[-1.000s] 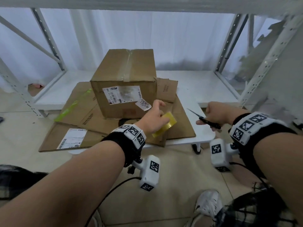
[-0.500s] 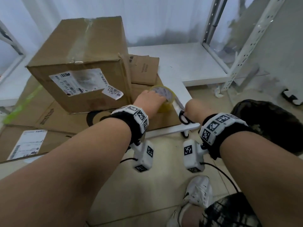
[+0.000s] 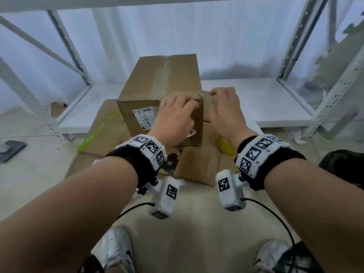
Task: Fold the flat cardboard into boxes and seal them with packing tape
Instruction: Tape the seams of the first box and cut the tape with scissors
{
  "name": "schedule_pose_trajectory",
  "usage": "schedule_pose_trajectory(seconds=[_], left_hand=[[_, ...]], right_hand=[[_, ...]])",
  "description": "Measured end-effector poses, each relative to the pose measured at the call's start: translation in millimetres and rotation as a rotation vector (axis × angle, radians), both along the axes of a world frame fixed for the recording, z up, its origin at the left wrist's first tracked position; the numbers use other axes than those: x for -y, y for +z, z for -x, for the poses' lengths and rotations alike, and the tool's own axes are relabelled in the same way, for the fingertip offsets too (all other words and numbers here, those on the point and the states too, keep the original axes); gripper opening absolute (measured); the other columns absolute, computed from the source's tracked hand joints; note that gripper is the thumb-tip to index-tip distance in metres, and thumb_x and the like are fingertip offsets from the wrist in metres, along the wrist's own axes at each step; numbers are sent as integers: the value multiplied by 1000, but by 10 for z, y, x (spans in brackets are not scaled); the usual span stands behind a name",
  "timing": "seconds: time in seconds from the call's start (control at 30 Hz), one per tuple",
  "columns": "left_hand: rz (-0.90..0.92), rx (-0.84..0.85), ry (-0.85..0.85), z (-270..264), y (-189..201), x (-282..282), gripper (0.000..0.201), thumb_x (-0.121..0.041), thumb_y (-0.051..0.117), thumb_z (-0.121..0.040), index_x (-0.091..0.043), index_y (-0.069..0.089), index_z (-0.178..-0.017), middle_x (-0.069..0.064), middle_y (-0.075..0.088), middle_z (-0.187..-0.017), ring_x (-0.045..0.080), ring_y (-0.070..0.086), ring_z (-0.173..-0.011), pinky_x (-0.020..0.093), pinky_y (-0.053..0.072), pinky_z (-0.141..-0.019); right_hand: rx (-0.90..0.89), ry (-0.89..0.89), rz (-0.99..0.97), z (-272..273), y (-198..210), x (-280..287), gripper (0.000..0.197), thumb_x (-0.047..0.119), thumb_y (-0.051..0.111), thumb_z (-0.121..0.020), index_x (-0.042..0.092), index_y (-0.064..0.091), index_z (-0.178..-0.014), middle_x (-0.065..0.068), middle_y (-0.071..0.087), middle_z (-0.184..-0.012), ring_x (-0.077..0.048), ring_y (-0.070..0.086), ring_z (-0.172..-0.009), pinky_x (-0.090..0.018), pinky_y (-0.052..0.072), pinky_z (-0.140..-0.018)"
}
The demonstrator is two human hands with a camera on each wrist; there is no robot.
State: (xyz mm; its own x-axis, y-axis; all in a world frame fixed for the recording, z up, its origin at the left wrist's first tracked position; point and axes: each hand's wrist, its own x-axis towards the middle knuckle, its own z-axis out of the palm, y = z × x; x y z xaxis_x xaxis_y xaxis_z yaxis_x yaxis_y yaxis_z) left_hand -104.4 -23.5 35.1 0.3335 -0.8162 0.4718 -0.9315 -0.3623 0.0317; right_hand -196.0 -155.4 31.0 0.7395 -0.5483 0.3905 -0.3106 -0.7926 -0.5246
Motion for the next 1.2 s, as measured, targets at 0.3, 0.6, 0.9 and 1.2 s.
schedule_pose_trajectory(seconds=[0.3, 0.6, 0.9, 1.2], left_hand=[[-43, -640, 419, -893, 376, -704, 73, -65, 43, -89, -35, 19, -151, 16, 15, -158, 38, 28, -140, 44, 29, -112], [-101, -517, 485, -1018, 39, -498, 102, -94, 44, -53, -49, 24, -143, 18, 38, -130, 40, 44, -118, 48, 43, -100], [82, -280, 627, -886, -360, -292, 92, -79, 54, -68, -23, 32, -137, 19, 20, -149, 42, 30, -131, 49, 33, -104], [-49, -79, 494, -990, -544, -418, 107, -71, 66, -62, -21, 4, -134, 19, 22, -150, 37, 18, -141, 51, 15, -113]], right_hand=[[-426, 55, -125, -602, 392, -215, 79, 77, 42, -83, 37, 26, -150, -17, 4, -159, -43, 24, -141, -55, 28, -114], [-361, -67, -69, -824, 248, -274, 88, 90, 24, -75, 37, 39, -144, -19, 35, -141, -41, 43, -125, -49, 40, -105], [-412, -52, 132, -837, 147, -305, 82, 83, 31, -81, 28, 37, -142, -6, 32, -154, -41, 26, -137, -53, 36, -105], [-436, -86, 454, -801, 17, -423, 94, 75, 64, -69, 16, 35, -135, -12, 36, -143, -37, 34, -130, -53, 40, -98]])
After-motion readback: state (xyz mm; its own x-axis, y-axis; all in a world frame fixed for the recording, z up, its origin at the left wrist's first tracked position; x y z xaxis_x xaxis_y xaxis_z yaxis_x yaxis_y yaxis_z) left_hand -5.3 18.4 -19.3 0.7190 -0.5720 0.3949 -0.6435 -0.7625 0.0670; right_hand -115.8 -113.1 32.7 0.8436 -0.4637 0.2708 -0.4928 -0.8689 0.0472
